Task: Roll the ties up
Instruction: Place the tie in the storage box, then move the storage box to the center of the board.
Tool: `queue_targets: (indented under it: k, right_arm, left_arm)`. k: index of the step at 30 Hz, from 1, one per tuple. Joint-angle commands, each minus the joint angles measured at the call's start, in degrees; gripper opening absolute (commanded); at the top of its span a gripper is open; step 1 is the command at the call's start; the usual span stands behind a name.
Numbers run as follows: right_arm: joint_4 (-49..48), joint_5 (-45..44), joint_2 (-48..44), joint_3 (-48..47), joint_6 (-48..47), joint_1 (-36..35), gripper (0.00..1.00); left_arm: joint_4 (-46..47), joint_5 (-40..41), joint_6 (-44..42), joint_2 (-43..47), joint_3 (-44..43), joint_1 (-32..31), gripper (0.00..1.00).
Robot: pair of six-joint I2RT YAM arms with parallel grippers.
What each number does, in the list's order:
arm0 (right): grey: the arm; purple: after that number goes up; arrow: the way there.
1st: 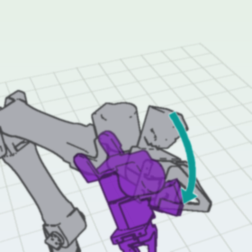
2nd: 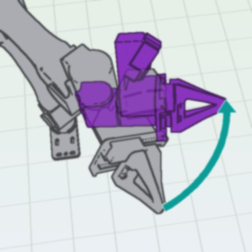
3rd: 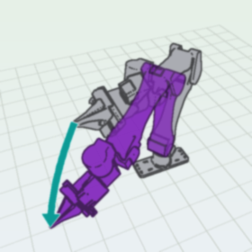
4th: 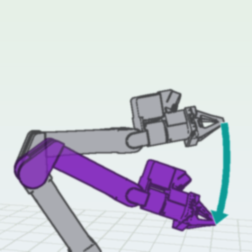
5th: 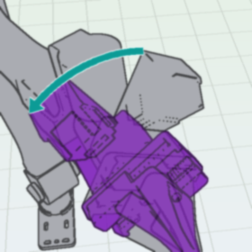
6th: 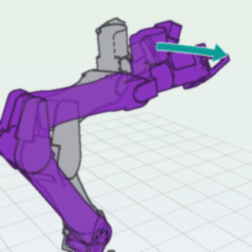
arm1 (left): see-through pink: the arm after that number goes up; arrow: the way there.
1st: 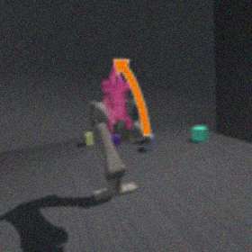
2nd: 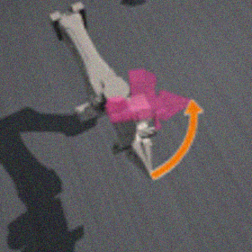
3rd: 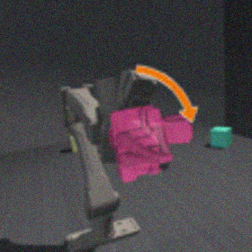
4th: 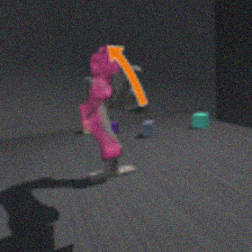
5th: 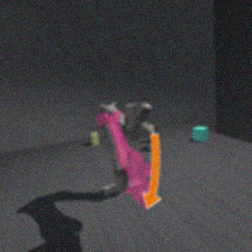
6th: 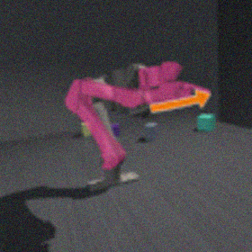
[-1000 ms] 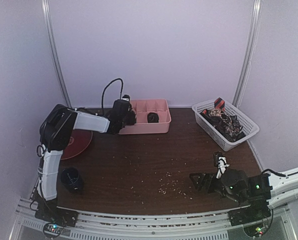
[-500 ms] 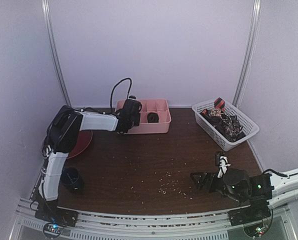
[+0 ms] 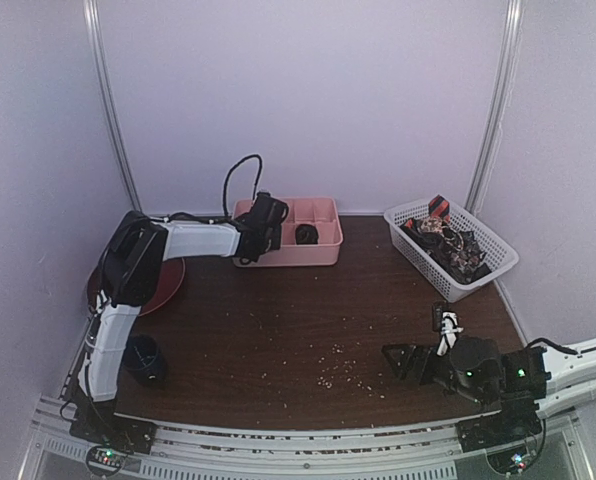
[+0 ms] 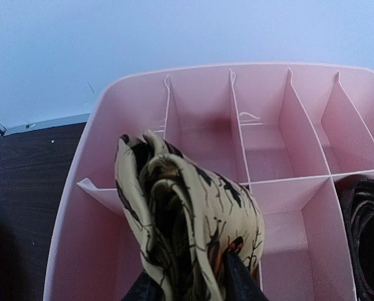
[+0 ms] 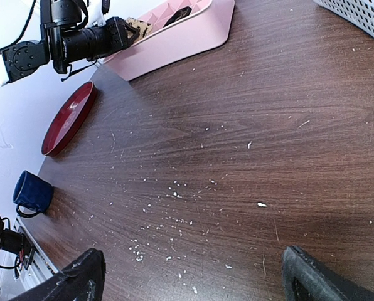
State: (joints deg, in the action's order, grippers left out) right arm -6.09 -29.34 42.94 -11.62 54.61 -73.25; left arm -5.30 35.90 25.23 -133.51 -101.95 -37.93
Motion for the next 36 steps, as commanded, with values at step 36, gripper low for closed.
queue_targets:
  k: [36]
  right_arm:
    - [0.7,0.7,5.9,-15.0,-9.6,16.8,1.00]
  left_arm:
    - [-6.3,-8.9,-3.2,-5.1,0.0,0.7,0.35]
